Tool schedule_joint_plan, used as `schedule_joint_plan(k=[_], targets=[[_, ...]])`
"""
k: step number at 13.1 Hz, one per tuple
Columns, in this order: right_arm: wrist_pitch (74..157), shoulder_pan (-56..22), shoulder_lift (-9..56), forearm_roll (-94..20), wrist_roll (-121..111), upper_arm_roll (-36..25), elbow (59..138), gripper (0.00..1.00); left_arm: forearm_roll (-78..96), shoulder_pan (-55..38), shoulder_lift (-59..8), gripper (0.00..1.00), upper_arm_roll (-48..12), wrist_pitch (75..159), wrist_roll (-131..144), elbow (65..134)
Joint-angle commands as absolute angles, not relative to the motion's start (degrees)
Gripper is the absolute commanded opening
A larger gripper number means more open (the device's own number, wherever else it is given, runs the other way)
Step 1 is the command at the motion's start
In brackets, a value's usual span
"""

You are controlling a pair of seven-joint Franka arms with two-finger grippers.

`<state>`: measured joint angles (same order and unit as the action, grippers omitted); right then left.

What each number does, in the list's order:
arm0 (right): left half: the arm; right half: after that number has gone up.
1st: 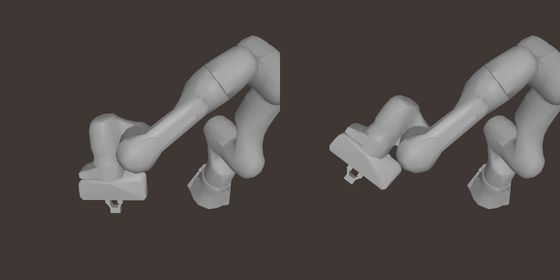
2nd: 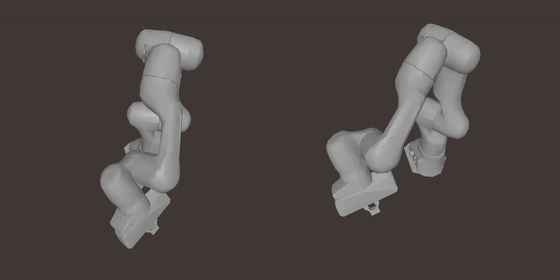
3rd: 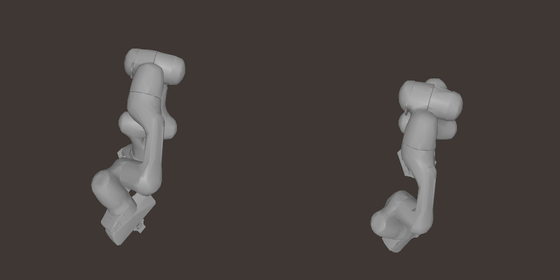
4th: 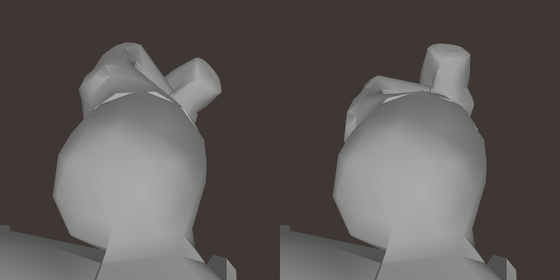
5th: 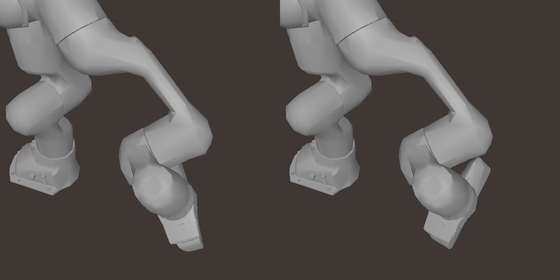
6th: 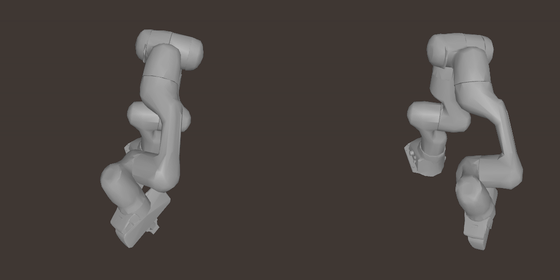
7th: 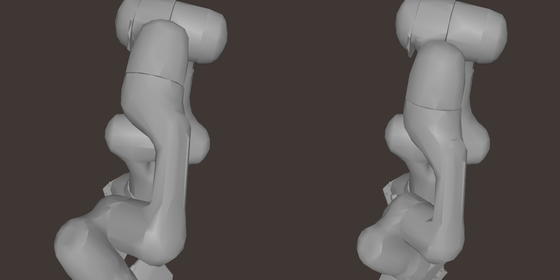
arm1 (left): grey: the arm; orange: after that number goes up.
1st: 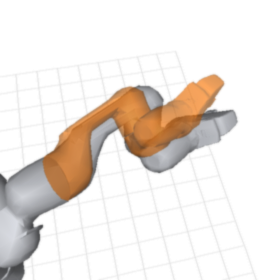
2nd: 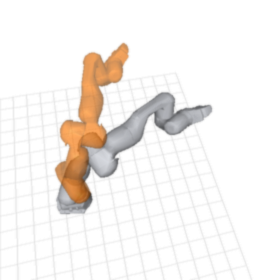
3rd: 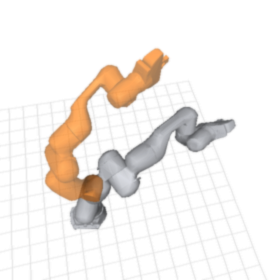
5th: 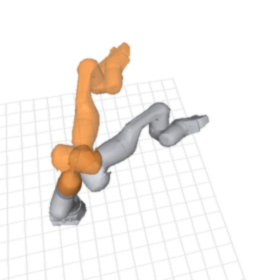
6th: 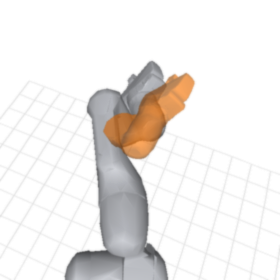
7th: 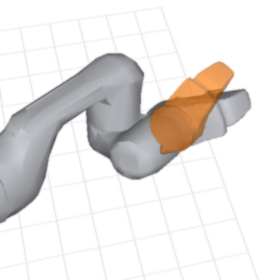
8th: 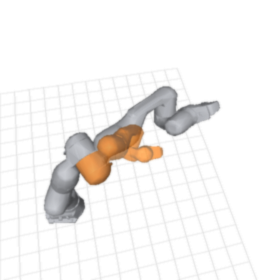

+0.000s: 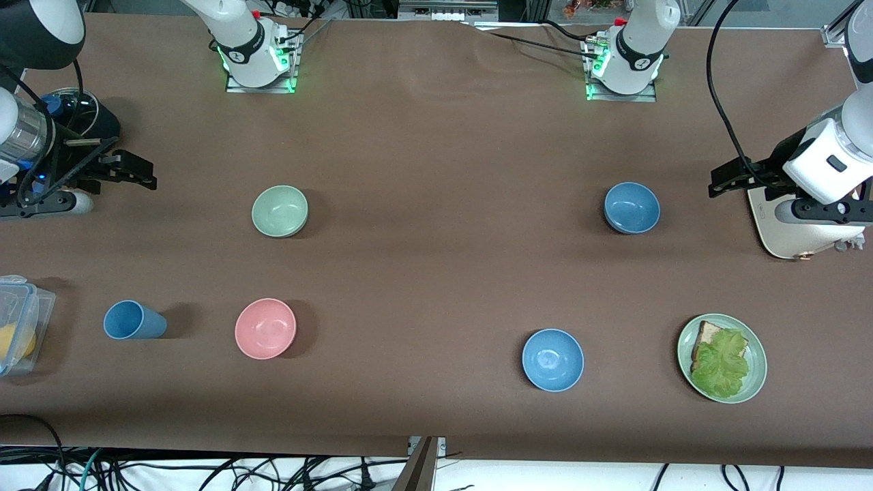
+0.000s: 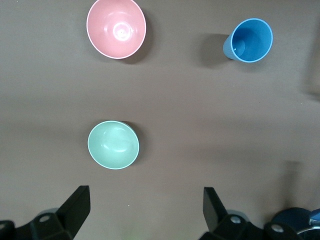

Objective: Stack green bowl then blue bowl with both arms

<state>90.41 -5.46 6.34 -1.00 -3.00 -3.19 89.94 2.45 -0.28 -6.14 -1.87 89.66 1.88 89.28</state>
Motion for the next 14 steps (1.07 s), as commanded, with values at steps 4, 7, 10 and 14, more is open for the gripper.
schedule_joint_plan(k=[4, 7, 10, 14], targets=[[89.4, -4.4, 5.8, 0.1, -3.2, -2.0, 89.5, 1.0, 1.1, 0.0, -6.9, 1.0, -2.3, 88.1, 1.7, 86.8], [89.3, -4.4, 5.8, 0.2, -3.6, -2.0, 89.5, 1.0, 1.1, 0.2, -7.1, 1.0, -2.2, 88.1, 1.7, 86.6], [89.2, -4.4, 5.8, 0.2, -3.5, -1.8, 90.2, 1.0, 1.1, 0.0, -7.1, 1.0, -2.4, 88.1, 1.8, 86.4], [89.4, -4.4, 5.7, -0.3, -3.1, -1.8, 90.4, 1.0, 1.1, 0.0, -7.1, 1.0, -2.4, 88.1, 1.8, 86.4]])
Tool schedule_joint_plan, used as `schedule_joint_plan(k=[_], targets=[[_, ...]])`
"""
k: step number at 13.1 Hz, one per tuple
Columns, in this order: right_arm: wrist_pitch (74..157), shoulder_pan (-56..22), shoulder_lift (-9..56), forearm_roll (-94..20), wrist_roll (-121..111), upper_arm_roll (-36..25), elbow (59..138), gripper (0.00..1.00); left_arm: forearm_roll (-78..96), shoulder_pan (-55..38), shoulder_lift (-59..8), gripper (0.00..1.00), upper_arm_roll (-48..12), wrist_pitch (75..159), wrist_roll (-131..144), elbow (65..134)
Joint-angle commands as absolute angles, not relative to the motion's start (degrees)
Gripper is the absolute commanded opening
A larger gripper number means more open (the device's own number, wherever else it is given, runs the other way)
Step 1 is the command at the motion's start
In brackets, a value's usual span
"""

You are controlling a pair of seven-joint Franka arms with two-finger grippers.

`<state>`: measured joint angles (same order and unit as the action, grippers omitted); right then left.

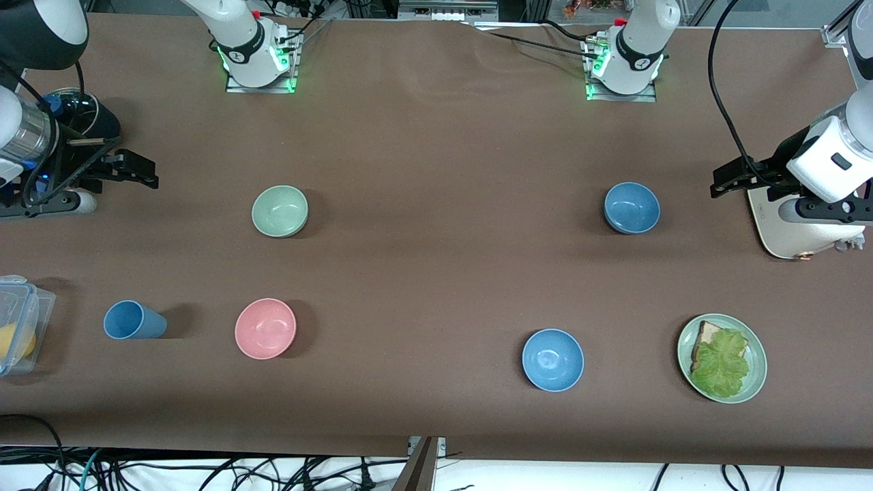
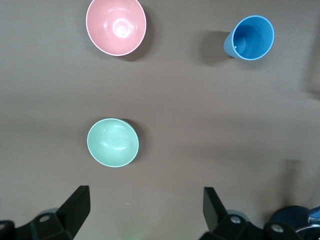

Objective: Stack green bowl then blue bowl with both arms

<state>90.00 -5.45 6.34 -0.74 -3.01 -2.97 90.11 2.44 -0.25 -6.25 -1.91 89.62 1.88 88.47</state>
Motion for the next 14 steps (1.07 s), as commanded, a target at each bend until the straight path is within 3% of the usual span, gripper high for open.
schedule_joint_plan(k=[1, 14], targets=[[89.6, -4.4, 5.7, -0.4, -3.0, -1.8, 90.6, 1.0, 1.1, 0.0, -7.1, 1.0, -2.4, 88.2, 1.8, 86.4], [90.9, -4.5, 5.4, -1.1, -2.7, -1.7, 92.6, 1.0, 1.2, 0.0, -7.1, 1.0, -2.4, 88.1, 1.8, 86.4]])
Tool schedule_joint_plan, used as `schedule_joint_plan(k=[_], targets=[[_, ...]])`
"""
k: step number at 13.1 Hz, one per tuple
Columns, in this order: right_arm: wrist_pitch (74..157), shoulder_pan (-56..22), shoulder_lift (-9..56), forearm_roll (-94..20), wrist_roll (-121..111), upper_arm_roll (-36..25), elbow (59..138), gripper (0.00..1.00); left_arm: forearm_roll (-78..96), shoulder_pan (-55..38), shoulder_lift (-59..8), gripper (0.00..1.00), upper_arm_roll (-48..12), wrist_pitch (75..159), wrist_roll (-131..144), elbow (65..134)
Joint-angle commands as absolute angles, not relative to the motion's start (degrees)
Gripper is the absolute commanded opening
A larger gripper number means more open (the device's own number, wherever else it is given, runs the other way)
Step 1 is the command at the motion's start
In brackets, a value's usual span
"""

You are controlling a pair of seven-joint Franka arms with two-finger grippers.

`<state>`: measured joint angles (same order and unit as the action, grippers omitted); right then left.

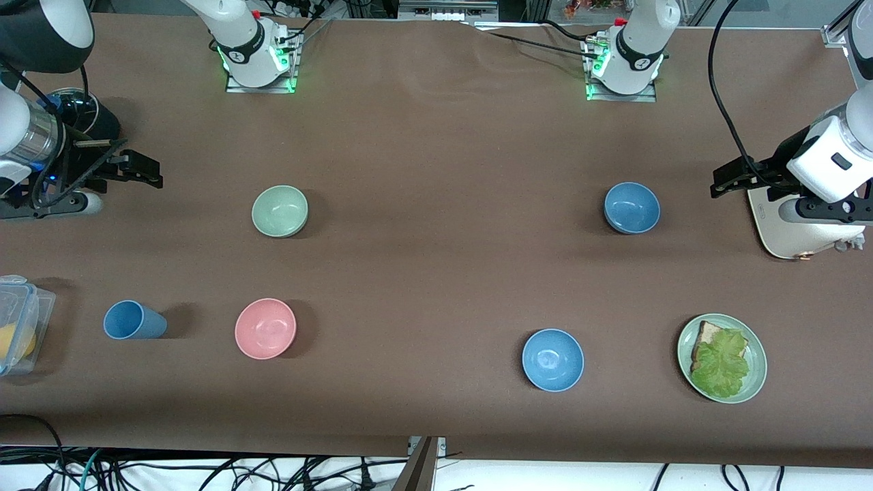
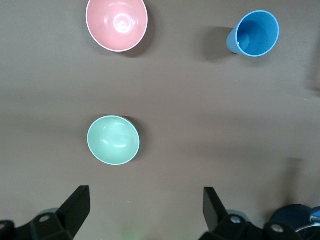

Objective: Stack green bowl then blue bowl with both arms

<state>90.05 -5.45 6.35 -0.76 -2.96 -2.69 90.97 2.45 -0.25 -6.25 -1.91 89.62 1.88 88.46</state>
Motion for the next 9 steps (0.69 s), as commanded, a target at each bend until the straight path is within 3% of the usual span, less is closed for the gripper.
schedule_joint_plan(k=[1, 9], targets=[[91.3, -4.4, 5.0, -1.5, -2.7, -1.7, 93.4, 1.0, 1.2, 0.0, -7.1, 1.0, -2.4, 88.1, 1.8, 86.4], [99.4, -4.5, -0.3, -1.8, -2.6, -1.7, 104.8, 1.0, 1.3, 0.1, -7.2, 1.0, -2.3, 88.1, 1.7, 86.4]])
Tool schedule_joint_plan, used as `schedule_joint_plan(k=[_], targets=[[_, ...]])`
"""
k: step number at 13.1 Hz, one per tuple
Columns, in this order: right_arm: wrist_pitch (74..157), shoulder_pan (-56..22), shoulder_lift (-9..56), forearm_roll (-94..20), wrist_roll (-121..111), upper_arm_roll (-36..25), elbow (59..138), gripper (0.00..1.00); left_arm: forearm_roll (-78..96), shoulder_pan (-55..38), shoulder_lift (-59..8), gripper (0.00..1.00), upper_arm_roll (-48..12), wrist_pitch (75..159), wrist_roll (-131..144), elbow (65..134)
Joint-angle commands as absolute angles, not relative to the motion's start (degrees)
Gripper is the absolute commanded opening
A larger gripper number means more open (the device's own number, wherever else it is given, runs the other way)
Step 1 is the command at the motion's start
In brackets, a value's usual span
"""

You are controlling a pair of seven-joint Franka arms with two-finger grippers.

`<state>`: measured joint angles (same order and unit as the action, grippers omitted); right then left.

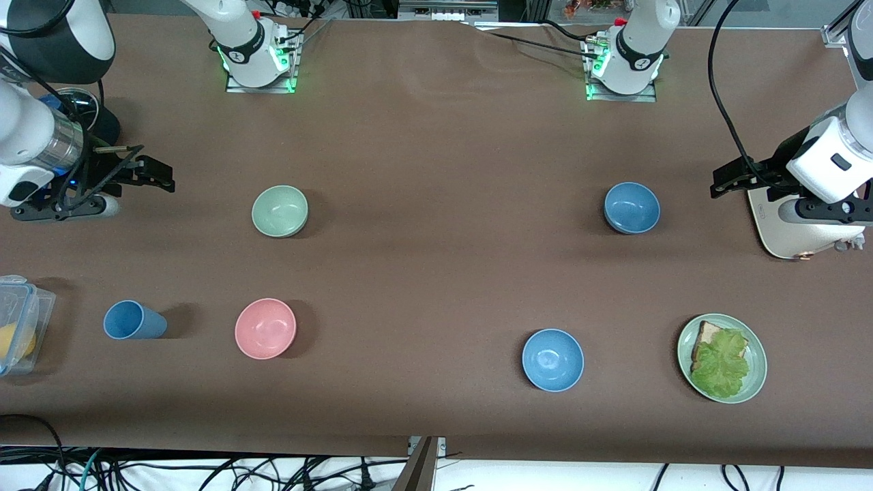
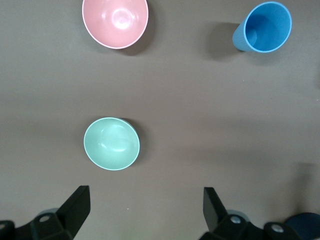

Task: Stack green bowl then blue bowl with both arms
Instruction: 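Reach the right gripper to the pale green bowl rim and grasp it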

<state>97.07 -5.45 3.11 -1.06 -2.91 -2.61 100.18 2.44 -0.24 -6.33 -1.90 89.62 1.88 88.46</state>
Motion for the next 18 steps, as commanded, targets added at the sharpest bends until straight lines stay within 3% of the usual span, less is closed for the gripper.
schedule_joint_plan(k=[1, 6, 11, 18], targets=[[100.5, -4.5, -0.7, -1.8, -2.0, -1.7, 106.2, 1.0, 1.3, 0.1, -7.2, 1.0, -2.3, 88.2, 1.8, 86.4], [109.5, -4.5, -2.7, -1.9, -1.1, -1.5, 116.0, 1.0, 1.3, 0.1, -7.2, 1.0, -2.3, 88.2, 1.8, 86.4], [128.0, -5.4, -2.6, -3.5, -1.1, -0.1, 130.0, 1.0, 1.8, 0.1, -7.5, 1.0, -2.3, 88.1, 1.8, 86.5], [154.1, -8.2, 7.7, -3.4, 4.7, 1.8, 142.5, 1.0, 1.8, 0.1, -7.7, 1.0, -2.3, 88.1, 1.8, 86.5]])
